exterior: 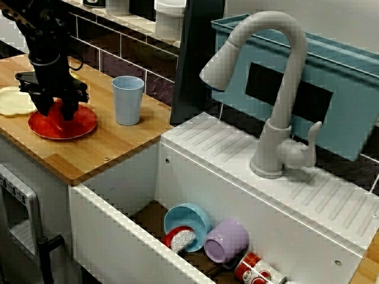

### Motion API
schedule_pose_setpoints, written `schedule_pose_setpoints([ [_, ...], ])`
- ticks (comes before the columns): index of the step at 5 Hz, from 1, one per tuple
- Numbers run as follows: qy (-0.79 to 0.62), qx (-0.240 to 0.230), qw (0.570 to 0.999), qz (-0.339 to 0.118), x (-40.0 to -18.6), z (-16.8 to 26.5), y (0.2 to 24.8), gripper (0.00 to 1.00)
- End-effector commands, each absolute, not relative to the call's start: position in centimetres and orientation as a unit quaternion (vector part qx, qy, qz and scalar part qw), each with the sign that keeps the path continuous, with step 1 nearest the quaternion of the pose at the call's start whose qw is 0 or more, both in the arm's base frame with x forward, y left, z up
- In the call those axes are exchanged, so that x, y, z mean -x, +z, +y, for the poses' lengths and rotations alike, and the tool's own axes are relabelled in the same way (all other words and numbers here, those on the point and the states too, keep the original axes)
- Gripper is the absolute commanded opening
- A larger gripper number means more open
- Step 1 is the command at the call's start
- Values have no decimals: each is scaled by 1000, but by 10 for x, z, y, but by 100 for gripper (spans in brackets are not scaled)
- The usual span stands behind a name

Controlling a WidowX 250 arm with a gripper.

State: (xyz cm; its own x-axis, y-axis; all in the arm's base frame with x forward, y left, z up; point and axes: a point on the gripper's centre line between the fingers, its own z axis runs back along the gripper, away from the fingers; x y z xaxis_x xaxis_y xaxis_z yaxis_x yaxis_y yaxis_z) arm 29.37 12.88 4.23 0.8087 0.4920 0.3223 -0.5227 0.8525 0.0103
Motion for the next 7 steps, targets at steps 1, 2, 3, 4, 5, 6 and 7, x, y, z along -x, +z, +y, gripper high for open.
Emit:
schedule_pose_setpoints([
  [1,281,-45,939,-193,-298,164,93,0],
  [2,289,-44,938,-188,-297,178,100,0],
  [3,286,-50,938,-190,-296,191,104,0],
  [4,288,-54,936,-195,-295,204,105,0],
  [5,282,-65,938,-189,-294,213,103,0],
  [6,275,-76,940,-185,-291,222,103,0],
  [7,277,-79,940,-182,-287,229,102,0],
])
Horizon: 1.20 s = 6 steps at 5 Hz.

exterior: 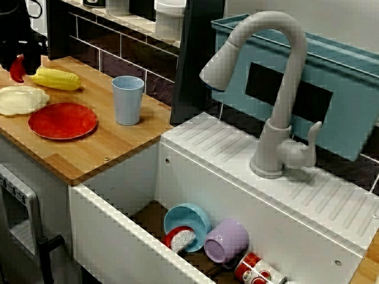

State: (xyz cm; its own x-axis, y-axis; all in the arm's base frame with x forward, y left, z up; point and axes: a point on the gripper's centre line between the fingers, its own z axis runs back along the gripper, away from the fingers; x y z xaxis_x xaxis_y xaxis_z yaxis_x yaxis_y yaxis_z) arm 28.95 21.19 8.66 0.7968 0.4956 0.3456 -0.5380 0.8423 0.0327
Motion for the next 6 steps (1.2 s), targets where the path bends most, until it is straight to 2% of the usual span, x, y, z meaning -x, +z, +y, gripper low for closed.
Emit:
schedule_pose_setpoints([
  [1,280,-79,938,-188,-284,234,100,0],
  [2,289,-80,934,-196,-285,236,96,0],
  [3,293,-83,932,-197,-287,235,91,100],
  [6,303,-86,929,-194,-291,230,86,100],
])
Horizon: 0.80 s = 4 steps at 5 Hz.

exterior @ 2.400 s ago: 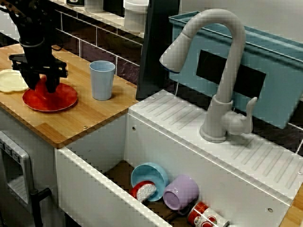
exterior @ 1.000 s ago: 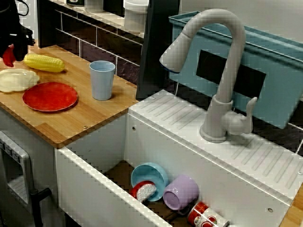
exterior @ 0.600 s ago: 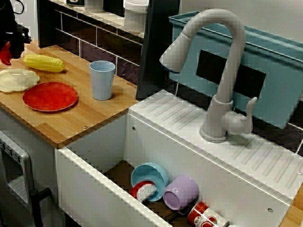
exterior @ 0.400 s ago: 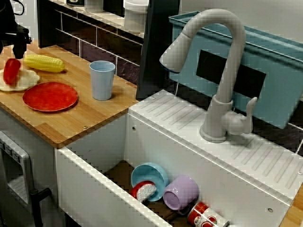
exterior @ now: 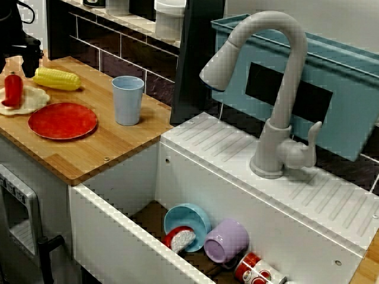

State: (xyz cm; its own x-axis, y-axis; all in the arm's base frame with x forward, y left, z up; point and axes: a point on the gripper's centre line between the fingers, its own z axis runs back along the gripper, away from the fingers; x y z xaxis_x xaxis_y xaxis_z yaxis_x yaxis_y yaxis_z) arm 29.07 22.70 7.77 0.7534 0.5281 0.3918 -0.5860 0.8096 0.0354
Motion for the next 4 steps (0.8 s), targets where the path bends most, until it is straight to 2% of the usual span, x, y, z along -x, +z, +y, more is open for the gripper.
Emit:
schedule_pose_setpoints([
  [1,299,-88,930,-194,-290,228,87,100],
  [4,259,-60,941,-209,-293,229,103,100],
])
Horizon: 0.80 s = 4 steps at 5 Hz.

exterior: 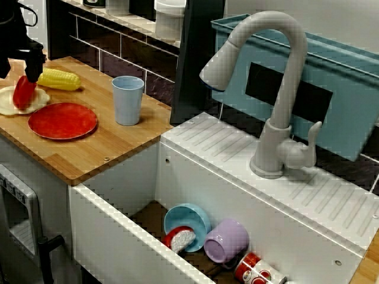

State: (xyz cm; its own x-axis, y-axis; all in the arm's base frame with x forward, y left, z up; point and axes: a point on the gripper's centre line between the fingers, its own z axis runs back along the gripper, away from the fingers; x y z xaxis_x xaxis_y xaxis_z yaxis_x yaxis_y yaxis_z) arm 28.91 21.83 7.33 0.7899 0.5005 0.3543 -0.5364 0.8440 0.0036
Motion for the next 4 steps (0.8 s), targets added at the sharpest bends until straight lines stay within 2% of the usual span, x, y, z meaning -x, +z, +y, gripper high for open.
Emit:
schedule_pose_setpoints([
  [1,205,-61,956,-200,-298,229,105,100],
  [3,109,-31,977,-183,-306,209,115,100],
  [4,162,-23,969,-186,-310,194,114,100],
])
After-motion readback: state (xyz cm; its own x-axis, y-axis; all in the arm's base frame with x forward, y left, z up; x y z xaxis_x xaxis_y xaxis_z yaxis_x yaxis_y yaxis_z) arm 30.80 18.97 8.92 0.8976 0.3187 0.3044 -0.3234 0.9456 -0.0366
